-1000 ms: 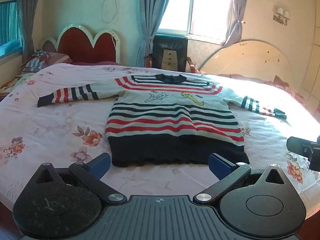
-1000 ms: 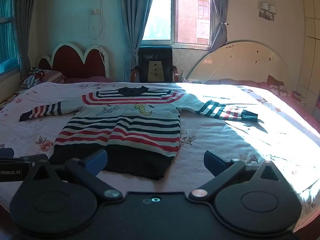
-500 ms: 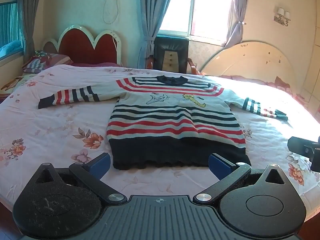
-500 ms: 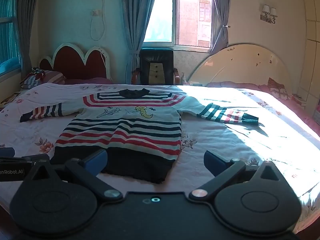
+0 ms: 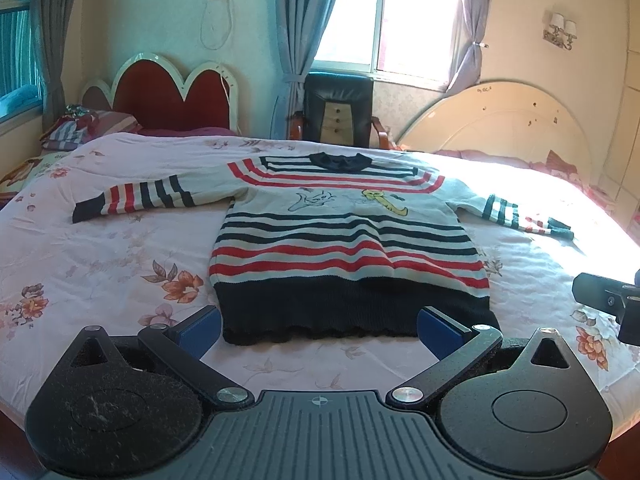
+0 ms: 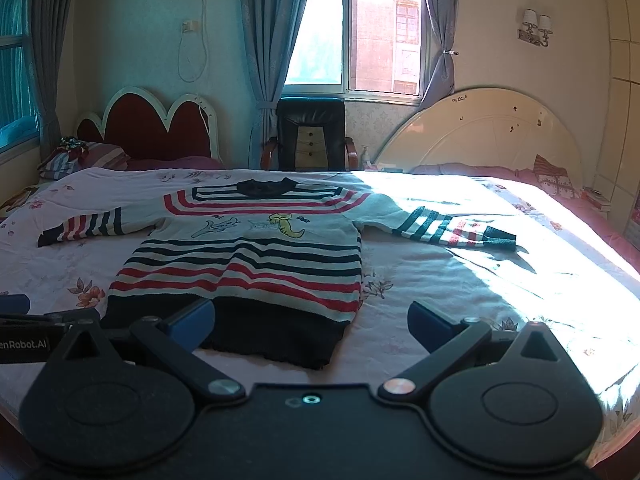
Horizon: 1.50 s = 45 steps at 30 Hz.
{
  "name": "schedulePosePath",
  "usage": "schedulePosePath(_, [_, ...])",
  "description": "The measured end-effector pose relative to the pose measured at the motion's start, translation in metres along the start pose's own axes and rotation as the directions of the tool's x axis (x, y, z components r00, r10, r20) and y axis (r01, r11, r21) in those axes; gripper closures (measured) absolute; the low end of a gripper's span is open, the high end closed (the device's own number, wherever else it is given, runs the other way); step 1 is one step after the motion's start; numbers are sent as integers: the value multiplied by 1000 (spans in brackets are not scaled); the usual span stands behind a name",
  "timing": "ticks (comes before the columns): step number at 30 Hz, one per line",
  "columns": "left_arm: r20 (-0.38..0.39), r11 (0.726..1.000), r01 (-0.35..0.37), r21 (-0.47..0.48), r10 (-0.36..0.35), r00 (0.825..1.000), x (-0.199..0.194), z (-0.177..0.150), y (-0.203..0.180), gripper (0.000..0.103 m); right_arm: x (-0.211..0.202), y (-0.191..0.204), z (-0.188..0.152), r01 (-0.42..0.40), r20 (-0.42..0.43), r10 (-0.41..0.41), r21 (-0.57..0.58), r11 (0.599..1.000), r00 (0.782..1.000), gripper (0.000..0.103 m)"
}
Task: Fold small clothes
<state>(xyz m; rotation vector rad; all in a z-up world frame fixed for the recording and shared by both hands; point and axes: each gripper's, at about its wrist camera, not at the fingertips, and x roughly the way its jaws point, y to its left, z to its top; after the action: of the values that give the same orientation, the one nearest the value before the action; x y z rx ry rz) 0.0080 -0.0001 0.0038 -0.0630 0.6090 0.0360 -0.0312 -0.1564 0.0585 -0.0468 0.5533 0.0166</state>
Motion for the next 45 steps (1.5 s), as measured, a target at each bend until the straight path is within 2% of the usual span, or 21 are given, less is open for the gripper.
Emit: schedulePosePath(45, [7,1000,-2,7,2,1000,-1,2,0,0,1,3,4,-1,10,1,-4,1000,1000,1])
